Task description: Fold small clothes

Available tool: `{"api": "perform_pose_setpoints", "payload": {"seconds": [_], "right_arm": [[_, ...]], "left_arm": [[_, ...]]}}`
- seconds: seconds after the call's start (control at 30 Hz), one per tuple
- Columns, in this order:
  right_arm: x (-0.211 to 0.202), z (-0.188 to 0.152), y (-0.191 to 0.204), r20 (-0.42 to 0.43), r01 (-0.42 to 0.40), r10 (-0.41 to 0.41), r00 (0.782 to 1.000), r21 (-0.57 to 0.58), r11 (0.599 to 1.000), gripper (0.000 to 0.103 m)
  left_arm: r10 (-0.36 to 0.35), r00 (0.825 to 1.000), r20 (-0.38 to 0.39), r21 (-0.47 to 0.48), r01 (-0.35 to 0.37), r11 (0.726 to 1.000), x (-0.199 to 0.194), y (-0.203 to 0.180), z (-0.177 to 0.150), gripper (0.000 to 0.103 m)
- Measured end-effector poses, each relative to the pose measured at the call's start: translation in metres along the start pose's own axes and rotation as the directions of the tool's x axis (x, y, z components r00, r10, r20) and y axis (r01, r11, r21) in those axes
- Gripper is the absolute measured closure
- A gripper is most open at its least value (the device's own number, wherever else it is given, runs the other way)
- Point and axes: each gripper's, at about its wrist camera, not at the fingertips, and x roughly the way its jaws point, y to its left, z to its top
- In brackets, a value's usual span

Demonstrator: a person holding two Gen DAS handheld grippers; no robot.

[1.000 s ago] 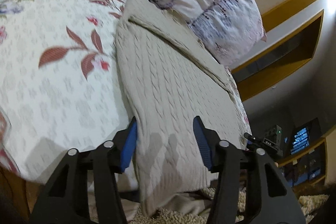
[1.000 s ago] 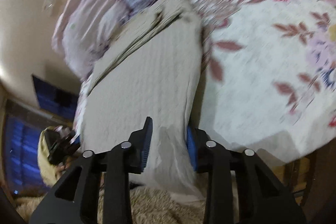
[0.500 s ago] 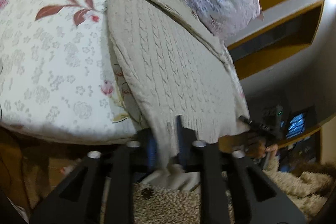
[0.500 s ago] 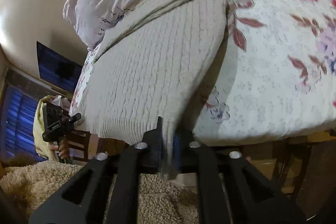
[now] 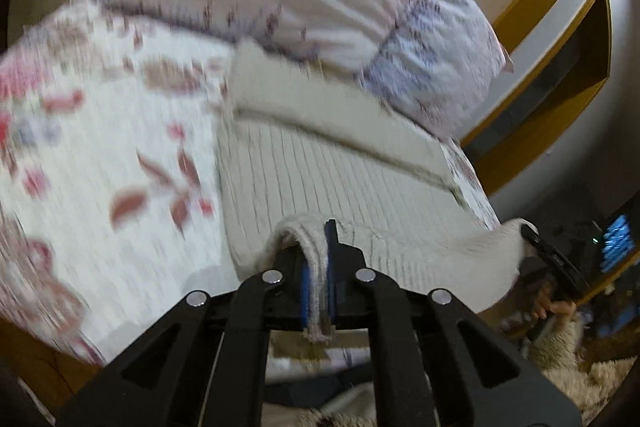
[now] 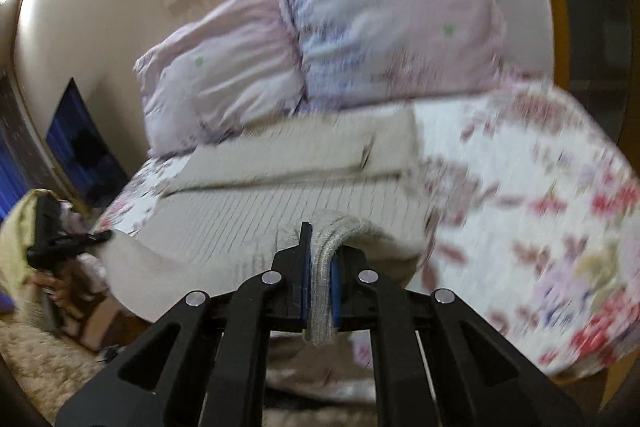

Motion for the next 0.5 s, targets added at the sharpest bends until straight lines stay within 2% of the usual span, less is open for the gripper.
{"api": "perform_pose_setpoints", "payload": {"seconds": [0.23, 0.37, 0.5], "right_arm": [[0.011, 0.04, 0.007, 0.152, 0.093, -0.084, 0.985, -0.053, 0.994, 0.096], [0.03, 0.07, -0.001, 0.212, 0.097, -0.093, 0.973, -0.004, 0.995, 0.096], [0.059, 0.092, -0.011, 0.229, 0.094, -0.103, 0.968, 0.049, 0.994, 0.096]], "left_arm": [[0.071, 0.987, 0.142, 0.11, -0.087, 0.99, 0.002, -0.026, 0.062, 0.097], [0.081, 0.974, 0.213, 0.14, -0.112, 0.984, 0.014, -0.038, 0.104, 0.097], [0.098, 0.962, 0.253, 0.173, -0.145, 0.974, 0.038, -0.046, 0.141, 0.097]]}}
